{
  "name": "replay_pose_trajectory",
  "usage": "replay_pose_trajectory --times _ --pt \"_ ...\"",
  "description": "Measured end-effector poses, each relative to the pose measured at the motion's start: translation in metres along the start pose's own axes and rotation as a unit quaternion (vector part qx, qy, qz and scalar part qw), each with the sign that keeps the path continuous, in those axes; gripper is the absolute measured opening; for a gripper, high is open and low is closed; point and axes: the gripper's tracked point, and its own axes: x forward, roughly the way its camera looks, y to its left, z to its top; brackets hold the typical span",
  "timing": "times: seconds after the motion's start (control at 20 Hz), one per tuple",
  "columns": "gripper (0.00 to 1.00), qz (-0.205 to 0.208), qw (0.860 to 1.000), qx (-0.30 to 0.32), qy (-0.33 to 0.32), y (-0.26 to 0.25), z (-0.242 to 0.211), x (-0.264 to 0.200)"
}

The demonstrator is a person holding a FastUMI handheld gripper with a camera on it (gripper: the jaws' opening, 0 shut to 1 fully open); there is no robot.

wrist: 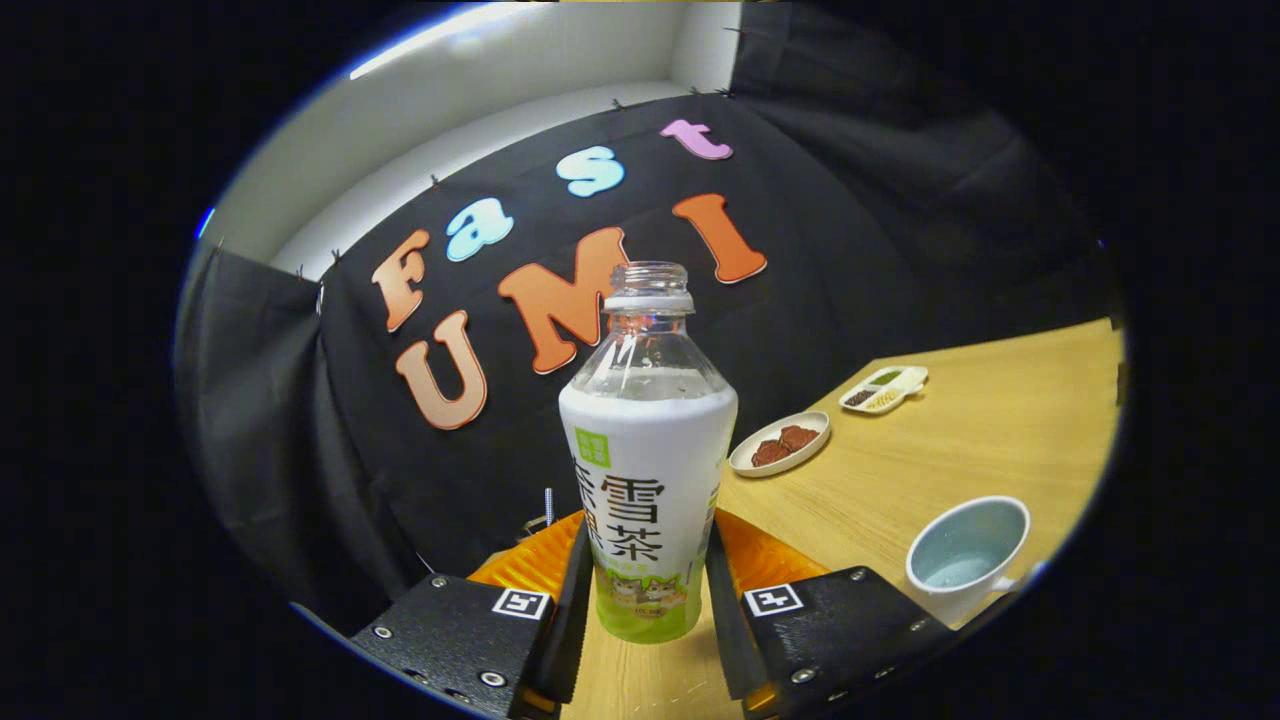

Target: Take the bottle from table, then pour the juice into the cup, finally place the bottle on the coaster

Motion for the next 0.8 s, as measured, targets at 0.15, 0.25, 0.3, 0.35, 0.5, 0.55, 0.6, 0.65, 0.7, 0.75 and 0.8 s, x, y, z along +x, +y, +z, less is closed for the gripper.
replay_pose_trajectory --times 0.15,0.25,0.3,0.35,0.5,0.55,0.6,0.65,0.7,0.75,0.8 --pt "0.56 -0.007 0.996 -0.085 -0.004 -0.004 0.001 0.012" --pt "0.56 -0.016 0.990 -0.138 -0.001 -0.005 -0.005 0.018" --pt "0.56 -0.022 0.987 -0.162 0.005 -0.005 -0.008 0.022" --pt "0.56 -0.022 0.982 -0.185 0.007 -0.006 -0.010 0.026" --pt "0.56 -0.031 0.969 -0.245 0.029 -0.009 -0.025 0.037" --pt "0.56 -0.027 0.966 -0.255 0.037 -0.010 -0.031 0.040" --pt "0.56 -0.033 0.963 -0.264 0.045 -0.014 -0.036 0.043" --pt "0.56 -0.033 0.961 -0.269 0.054 -0.016 -0.042 0.044" --pt "0.56 -0.041 0.959 -0.275 0.062 -0.019 -0.046 0.043" --pt "0.57 -0.044 0.957 -0.277 0.071 -0.024 -0.051 0.042" --pt "0.57 -0.048 0.957 -0.275 0.079 -0.028 -0.055 0.042"
